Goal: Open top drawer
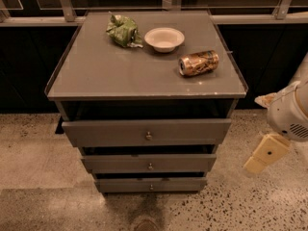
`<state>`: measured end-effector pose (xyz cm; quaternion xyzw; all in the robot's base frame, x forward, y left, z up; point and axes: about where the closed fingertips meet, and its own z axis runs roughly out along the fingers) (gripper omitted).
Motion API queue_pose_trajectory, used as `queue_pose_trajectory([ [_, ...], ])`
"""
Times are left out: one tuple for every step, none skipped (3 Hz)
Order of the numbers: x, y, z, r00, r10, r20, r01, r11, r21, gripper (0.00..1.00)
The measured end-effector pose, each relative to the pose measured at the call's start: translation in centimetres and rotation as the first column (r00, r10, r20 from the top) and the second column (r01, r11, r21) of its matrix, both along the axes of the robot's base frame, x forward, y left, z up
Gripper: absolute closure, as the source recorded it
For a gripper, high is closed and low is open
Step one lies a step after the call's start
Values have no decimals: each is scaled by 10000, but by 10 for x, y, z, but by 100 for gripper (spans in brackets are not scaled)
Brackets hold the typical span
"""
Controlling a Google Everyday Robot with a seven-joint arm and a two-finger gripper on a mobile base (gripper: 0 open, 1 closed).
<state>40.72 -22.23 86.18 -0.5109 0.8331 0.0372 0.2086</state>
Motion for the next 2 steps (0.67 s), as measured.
queue_pose_trajectory([
  [-5, 2, -15, 9989, -292, 370, 281, 9991, 305, 0],
  [-21, 20, -92, 9973, -729, -31, 725, 9845, 1598, 0],
])
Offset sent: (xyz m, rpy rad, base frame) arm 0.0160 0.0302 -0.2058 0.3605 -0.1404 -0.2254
